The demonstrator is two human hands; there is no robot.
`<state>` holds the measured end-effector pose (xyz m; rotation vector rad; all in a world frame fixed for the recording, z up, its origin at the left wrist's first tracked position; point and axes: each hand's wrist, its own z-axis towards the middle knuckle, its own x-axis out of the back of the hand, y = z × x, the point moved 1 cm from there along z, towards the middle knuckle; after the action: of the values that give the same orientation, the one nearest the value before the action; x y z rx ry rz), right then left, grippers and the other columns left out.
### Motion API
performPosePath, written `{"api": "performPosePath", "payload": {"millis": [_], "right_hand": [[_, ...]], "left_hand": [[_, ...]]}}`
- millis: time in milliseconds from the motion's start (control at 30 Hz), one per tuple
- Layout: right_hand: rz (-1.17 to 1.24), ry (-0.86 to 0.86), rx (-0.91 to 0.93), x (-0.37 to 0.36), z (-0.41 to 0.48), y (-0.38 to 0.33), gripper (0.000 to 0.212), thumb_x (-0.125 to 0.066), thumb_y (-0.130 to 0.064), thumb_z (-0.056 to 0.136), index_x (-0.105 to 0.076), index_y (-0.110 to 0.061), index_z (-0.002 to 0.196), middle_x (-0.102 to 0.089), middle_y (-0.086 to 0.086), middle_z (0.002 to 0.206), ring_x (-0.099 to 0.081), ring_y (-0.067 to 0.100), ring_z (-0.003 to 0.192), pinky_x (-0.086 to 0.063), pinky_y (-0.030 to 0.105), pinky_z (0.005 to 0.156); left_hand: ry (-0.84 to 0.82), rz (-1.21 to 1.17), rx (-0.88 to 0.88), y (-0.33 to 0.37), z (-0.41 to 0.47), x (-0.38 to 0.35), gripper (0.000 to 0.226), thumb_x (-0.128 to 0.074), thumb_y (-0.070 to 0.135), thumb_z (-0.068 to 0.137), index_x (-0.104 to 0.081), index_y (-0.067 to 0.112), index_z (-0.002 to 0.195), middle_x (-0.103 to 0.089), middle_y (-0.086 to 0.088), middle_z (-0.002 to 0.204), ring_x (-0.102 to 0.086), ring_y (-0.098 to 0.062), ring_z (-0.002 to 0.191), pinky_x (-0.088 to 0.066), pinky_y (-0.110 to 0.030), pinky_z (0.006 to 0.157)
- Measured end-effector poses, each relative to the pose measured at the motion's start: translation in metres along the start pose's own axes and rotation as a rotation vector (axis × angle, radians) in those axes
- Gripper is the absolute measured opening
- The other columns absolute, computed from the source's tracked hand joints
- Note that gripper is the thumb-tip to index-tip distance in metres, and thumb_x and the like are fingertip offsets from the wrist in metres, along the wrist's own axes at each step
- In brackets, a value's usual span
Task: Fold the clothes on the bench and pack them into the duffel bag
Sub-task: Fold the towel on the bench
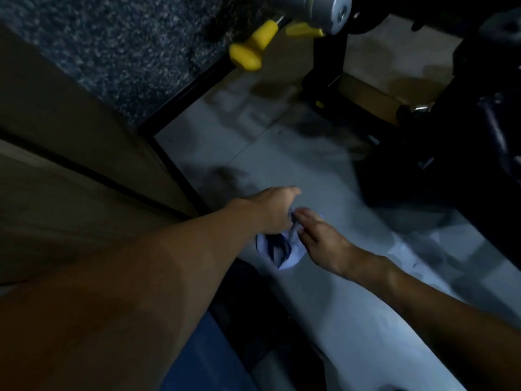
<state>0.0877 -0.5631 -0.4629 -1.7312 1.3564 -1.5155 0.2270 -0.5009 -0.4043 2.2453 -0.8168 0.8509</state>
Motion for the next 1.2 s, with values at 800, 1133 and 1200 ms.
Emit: {"api": "performPosePath", "payload": {"millis": [800, 1133, 1200], "right_hand": [[0.059, 0.546, 0.278, 0.075, -0.178, -0.276, 0.028, -0.065, -0.020, 0.089, -0.049, -0.004, 0.073, -0.043, -0.005, 0.061, -0.037, 0.004, 0.056, -0.034, 0.023, 0.052], [0.001, 0.577, 0.492, -0.013, -0.257, -0.383, 0.025, -0.065, -0.017, 0.088, -0.050, -0.009, 0.070, -0.042, -0.006, 0.060, -0.035, 0.005, 0.057, -0.032, 0.025, 0.054], [0.034, 0.549, 0.526, -0.042, -0.284, -0.395, 0.023, -0.063, -0.017, 0.087, -0.051, -0.007, 0.071, -0.046, -0.001, 0.062, -0.038, 0.007, 0.060, -0.036, 0.029, 0.056]], "left_hand": [[0.840, -0.664, -0.530, 0.055, -0.332, 0.134, 0.018, -0.065, 0.013, 0.094, -0.061, 0.015, 0.112, -0.066, 0.005, 0.093, -0.062, -0.006, 0.085, -0.049, -0.021, 0.076], [1.030, -0.443, -0.477, -0.005, -0.511, 0.098, 0.012, -0.063, 0.011, 0.096, -0.064, 0.021, 0.102, -0.067, 0.009, 0.093, -0.059, 0.003, 0.085, -0.046, -0.012, 0.080], [1.019, -0.417, -0.446, -0.019, -0.553, 0.073, 0.012, -0.065, 0.014, 0.094, -0.064, 0.019, 0.105, -0.067, 0.009, 0.093, -0.059, 0.004, 0.084, -0.046, -0.011, 0.079]]}}
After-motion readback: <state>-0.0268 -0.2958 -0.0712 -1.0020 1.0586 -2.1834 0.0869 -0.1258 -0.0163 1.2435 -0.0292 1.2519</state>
